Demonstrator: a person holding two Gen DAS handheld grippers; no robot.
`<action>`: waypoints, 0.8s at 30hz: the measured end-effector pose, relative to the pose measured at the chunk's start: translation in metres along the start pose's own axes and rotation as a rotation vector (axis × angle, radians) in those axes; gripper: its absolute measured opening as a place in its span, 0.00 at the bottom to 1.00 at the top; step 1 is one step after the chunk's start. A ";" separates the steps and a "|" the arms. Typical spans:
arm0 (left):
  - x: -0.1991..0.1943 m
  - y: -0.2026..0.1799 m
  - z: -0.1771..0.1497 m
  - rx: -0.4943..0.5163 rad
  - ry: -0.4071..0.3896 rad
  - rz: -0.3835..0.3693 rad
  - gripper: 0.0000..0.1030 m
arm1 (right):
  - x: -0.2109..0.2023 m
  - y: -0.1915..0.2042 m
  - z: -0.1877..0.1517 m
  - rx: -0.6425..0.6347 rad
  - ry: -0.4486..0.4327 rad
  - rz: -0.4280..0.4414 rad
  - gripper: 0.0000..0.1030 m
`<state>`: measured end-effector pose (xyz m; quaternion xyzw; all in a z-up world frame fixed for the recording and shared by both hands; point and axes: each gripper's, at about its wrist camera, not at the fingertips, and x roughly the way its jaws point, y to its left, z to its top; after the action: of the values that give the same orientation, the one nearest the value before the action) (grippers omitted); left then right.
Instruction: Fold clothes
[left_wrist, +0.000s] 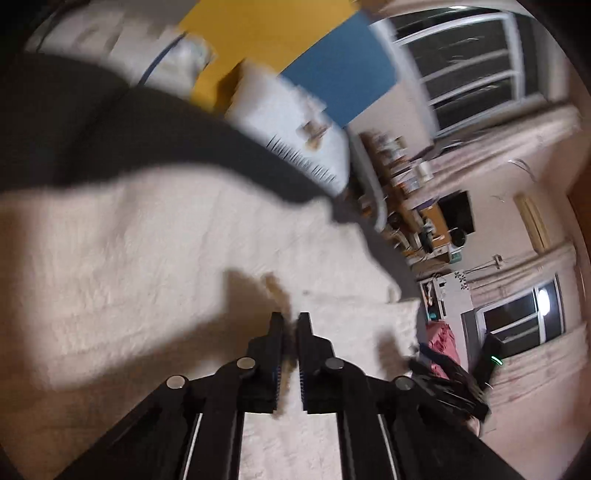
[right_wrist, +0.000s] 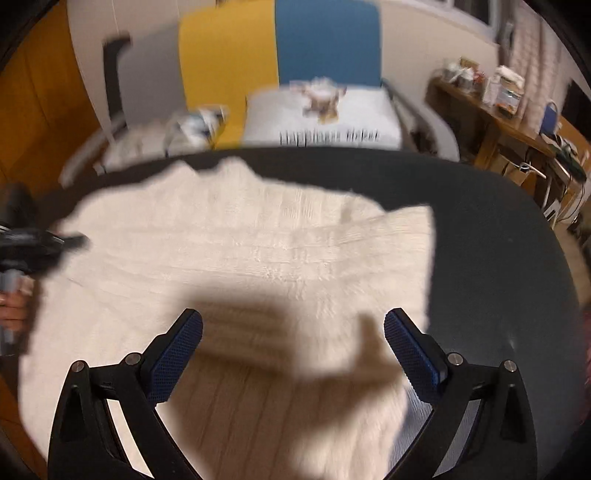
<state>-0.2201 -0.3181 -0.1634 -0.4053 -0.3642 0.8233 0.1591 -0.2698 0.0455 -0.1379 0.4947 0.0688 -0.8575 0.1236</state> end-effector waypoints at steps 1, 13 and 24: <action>-0.013 -0.009 -0.001 0.032 -0.047 -0.014 0.05 | 0.008 0.000 0.003 0.012 0.015 0.000 0.98; -0.015 0.025 -0.018 -0.039 -0.041 0.260 0.15 | 0.038 0.016 0.004 0.024 -0.023 0.079 0.99; 0.006 -0.078 -0.015 0.171 -0.071 0.168 0.26 | -0.045 -0.153 -0.054 0.520 -0.196 0.646 0.99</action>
<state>-0.2147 -0.2550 -0.1158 -0.3899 -0.2630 0.8755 0.1106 -0.2457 0.2117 -0.1268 0.4218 -0.3202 -0.8064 0.2632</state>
